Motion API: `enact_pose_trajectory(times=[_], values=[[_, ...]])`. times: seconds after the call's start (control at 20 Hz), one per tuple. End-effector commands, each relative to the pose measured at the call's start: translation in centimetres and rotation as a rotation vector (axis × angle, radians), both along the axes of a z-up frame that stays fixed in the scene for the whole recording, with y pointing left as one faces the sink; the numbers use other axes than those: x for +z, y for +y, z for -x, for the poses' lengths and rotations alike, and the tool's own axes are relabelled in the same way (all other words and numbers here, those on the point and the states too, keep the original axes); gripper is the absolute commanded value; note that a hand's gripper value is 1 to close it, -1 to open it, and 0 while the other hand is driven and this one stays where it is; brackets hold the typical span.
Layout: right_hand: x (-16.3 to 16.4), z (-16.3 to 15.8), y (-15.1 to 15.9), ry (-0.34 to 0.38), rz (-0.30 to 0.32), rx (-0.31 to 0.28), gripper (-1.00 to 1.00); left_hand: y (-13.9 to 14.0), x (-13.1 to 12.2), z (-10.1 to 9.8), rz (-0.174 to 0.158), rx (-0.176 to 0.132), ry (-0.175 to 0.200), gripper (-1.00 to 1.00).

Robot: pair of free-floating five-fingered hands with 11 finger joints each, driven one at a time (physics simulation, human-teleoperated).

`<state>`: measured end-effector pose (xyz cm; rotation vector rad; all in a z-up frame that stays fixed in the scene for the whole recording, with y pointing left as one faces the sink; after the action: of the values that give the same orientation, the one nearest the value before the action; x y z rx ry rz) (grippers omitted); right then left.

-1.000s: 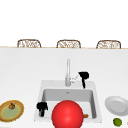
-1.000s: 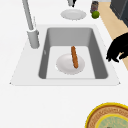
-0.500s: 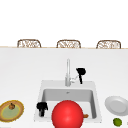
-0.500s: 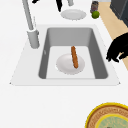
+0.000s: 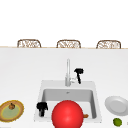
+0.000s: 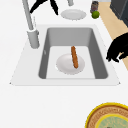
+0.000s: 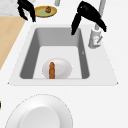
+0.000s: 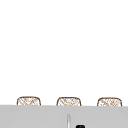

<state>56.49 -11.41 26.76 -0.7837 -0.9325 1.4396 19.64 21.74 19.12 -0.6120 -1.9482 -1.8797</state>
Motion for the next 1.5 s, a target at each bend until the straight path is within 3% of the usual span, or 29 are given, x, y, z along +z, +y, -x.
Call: enact_pose_trajectory(times=[0.0, 0.3, 0.6, 0.7, 0.95, 1.45], values=[[-1.2, -2.6, 0.3, 0.05, 0.063, 0.0, -1.0, 0.0, 0.0, 0.0, 0.0, 0.0, 0.0, 0.0], [-5.0, -6.1, 0.4, 0.046, 0.061, 0.018, -1.0, 0.0, 0.0, 0.0, 0.0, 0.0, 0.0, 0.0], [-8.2, -10.5, 1.1, 0.097, 0.107, 0.001, -1.0, 0.0, 0.0, 0.0, 0.0, 0.0, 0.0, 0.0], [-8.7, -11.5, 1.2, 0.144, 0.118, -0.001, -1.0, 0.0, 0.0, 0.0, 0.0, 0.0, 0.0, 0.0], [-11.0, -14.1, 0.1, 0.207, 0.069, 0.022, -1.0, 0.0, 0.0, 0.0, 0.0, 0.0, 0.0, 0.0], [-12.5, -16.1, -1.1, 0.651, -0.06, 0.07, -1.0, 0.0, 0.0, 0.0, 0.0, 0.0, 0.0, 0.0]])
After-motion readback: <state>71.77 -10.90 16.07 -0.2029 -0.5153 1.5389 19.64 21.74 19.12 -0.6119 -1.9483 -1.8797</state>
